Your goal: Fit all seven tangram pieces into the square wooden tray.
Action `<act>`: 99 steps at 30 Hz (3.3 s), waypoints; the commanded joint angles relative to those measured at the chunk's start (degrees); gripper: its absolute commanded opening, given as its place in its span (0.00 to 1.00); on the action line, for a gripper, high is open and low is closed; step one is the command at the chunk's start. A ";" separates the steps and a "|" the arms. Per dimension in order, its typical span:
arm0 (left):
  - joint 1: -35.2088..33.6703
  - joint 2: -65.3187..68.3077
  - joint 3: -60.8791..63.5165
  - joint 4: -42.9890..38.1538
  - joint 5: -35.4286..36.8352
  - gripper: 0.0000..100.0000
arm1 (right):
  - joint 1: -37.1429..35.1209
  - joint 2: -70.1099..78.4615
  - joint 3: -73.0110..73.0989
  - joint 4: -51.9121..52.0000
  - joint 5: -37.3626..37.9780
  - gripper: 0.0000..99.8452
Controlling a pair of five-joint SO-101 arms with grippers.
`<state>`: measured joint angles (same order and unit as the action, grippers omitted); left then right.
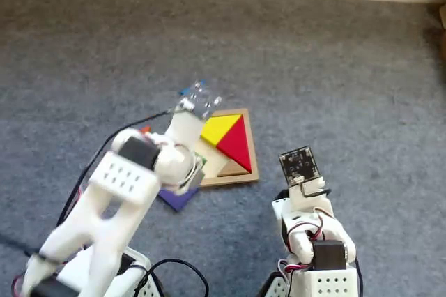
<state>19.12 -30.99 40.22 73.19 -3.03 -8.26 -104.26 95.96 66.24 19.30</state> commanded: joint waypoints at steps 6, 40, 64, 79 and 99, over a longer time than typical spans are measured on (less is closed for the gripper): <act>1.10 26.33 -18.42 -3.78 0.53 0.08 | 0.57 -1.01 6.46 -1.27 0.09 0.02; -3.38 33.19 -27.56 2.46 6.24 0.30 | 0.57 -1.01 6.46 -1.27 0.09 0.02; -12.88 27.91 -28.79 -6.59 3.87 0.30 | 0.57 -1.01 6.46 -1.27 0.09 0.02; -12.97 62.90 -63.25 -6.59 -1.05 0.30 | 0.57 -1.01 6.46 -1.19 0.09 0.02; -15.87 89.01 -91.65 -3.34 -1.14 0.30 | 0.57 -1.01 6.46 -1.19 0.09 0.02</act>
<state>4.26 58.33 -48.48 67.47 -3.82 -8.26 -104.26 95.96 66.24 19.30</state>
